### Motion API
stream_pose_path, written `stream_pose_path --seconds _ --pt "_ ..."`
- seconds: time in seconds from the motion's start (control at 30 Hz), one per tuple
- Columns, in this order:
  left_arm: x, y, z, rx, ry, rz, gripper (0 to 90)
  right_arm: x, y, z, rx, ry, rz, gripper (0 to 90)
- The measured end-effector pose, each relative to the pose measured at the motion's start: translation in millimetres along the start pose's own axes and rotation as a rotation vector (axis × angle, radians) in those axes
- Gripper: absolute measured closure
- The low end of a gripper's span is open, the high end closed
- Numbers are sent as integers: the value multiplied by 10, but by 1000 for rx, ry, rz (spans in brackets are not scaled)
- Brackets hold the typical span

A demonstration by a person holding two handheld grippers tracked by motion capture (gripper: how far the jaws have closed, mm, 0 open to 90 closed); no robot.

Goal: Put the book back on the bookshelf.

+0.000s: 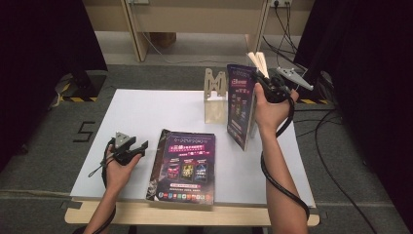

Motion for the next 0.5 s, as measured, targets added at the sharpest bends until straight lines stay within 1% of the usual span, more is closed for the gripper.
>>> stream_pose_path --seconds 0.5 --pt "0 -1 -3 -2 5 2 421 37 70 2 -12 -15 -14 837"
Point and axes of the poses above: each handheld gripper's, and its own axes: y roughly forward along the jaws, x roughly out of its top, z roughly to its left, the point moved 1 cm from there along y, roughly forward along the jaws, and after that the axes turned 4 degrees about -z, right-handed, at the moved point
